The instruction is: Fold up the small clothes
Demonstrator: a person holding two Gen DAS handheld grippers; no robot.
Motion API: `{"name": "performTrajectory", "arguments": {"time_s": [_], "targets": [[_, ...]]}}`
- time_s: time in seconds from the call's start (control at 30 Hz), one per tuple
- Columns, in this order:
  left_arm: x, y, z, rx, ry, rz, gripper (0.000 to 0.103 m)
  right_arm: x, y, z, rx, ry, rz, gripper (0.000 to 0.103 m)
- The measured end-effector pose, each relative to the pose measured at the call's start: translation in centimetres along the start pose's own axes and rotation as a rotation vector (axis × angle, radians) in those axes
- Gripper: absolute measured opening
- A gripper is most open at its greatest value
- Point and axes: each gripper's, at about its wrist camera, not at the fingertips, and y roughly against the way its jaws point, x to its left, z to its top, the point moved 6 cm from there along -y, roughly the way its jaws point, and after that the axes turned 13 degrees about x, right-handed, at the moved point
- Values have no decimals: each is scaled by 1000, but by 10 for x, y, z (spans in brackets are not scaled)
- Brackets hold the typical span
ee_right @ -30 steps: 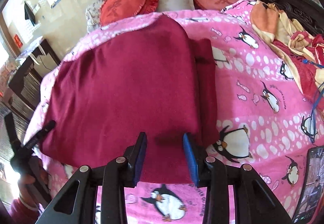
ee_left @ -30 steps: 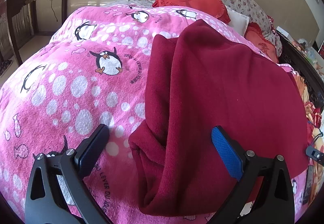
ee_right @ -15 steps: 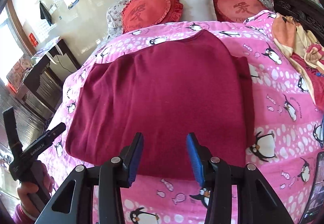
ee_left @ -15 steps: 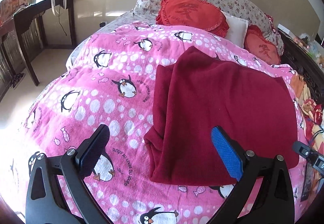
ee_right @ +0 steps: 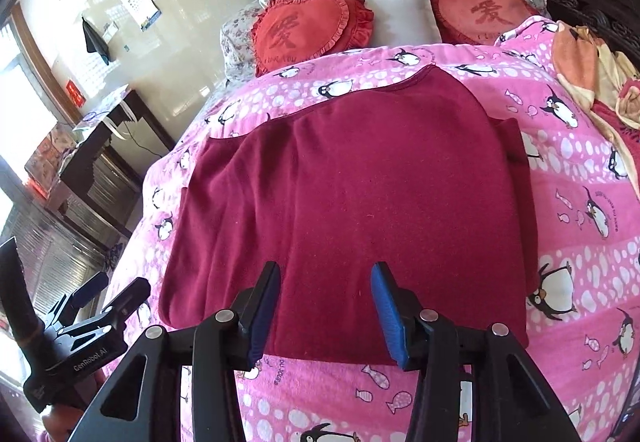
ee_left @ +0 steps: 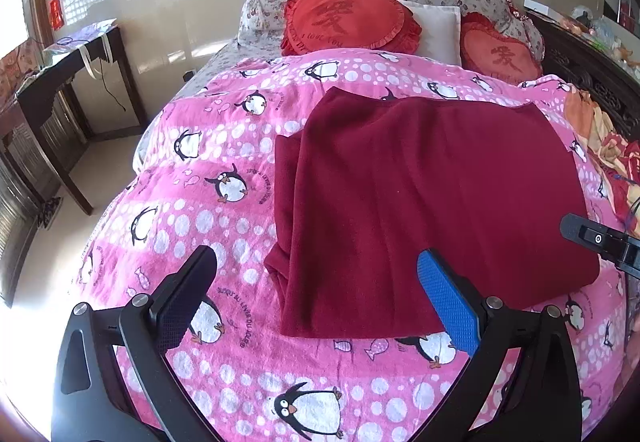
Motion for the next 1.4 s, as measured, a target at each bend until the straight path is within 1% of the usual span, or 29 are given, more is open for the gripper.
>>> {"name": "performTrajectory", "arguments": {"time_s": [0.1, 0.17, 0.23, 0.43, 0.5, 0.6, 0.7, 0.8, 0.9, 1.03, 1.13, 1.2, 1.27, 1.4], "targets": [[-10, -5, 0, 5, -7, 27, 101, -3, 1, -5, 20, 21, 22, 45], [-18, -8, 3, -5, -6, 55, 101, -9, 5, -7, 15, 33, 37, 46], [-26, -12, 4, 0, -2, 64, 101, -15, 8, -9, 23, 51, 42, 46], [-43, -21, 8, 37, 40, 116, 101, -29, 17, 3, 9, 106, 55, 47], [-48, -20, 11, 41, 50, 126, 101, -31, 18, 7, 10, 121, 81, 50], [-56, -21, 18, 42, 42, 168, 101, -33, 14, 12, 22, 144, 109, 55], [-62, -21, 24, 36, 21, 215, 101, -36, 5, 17, 43, 148, 129, 56], [-65, -24, 28, 43, 15, 236, 101, -39, -4, 21, 77, 142, 155, 56], [-65, -28, 31, 52, 35, 225, 101, -39, -9, 24, 94, 152, 170, 56], [-66, -34, 33, 66, 54, 209, 101, -44, -10, 28, 96, 160, 148, 56], [-65, -37, 30, 71, 62, 172, 101, -50, -11, 30, 93, 149, 116, 57], [-61, -38, 29, 72, 64, 146, 101, -51, -14, 31, 95, 135, 113, 57], [-55, -41, 26, 80, 61, 124, 101, -46, -18, 33, 103, 133, 114, 57], [-36, -47, 21, 96, 59, 70, 101, -20, -32, 44, 112, 151, 115, 57]]}}
